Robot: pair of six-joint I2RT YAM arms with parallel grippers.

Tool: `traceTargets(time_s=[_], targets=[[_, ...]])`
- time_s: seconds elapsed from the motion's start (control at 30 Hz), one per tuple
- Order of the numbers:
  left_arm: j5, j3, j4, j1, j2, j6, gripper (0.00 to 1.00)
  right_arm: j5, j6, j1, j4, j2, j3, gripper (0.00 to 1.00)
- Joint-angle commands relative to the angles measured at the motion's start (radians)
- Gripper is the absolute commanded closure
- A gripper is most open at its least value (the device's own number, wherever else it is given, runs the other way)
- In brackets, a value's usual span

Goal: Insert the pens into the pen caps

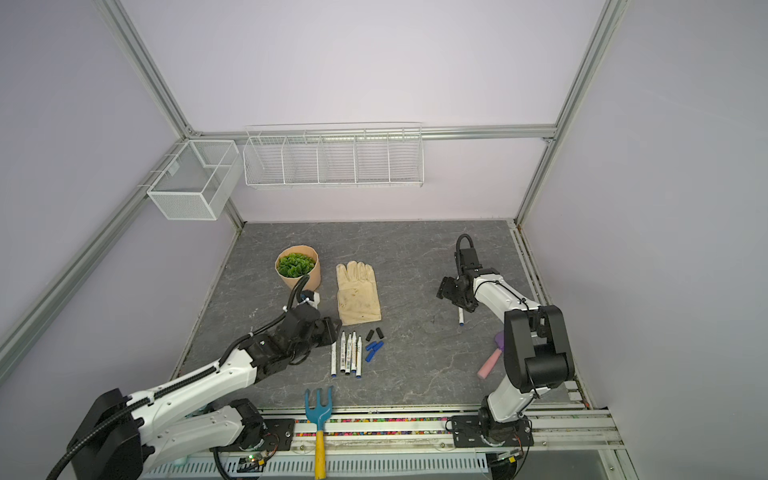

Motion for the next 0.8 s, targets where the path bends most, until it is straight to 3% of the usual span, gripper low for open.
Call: traceTargets(time_s=[0.0, 0.23, 0.43, 0.6, 0.77], targets=[[-0.048, -0.059, -0.079, 0.005, -0.106, -0.075, 0.53, 0.065, -0.012, 0.006, -0.023, 0.007, -0.029, 0.22], [-0.079, -0.123, -0.153, 0.006, -0.280, -0.107, 0.53, 0.242, -0.031, -0.011, -0.044, -0.084, -0.053, 0.22], [-0.080, -0.117, -0.188, 0.005, -0.292, -0.107, 0.53, 0.371, -0.001, -0.086, -0.112, 0.004, -0.010, 0.20], [-0.077, -0.101, -0.195, 0.005, -0.290, -0.108, 0.53, 0.314, -0.021, -0.159, -0.100, 0.129, 0.042, 0.21], [-0.080, -0.093, -0.213, 0.004, -0.298, -0.107, 0.53, 0.235, -0.038, -0.162, -0.105, 0.174, 0.066, 0.23]])
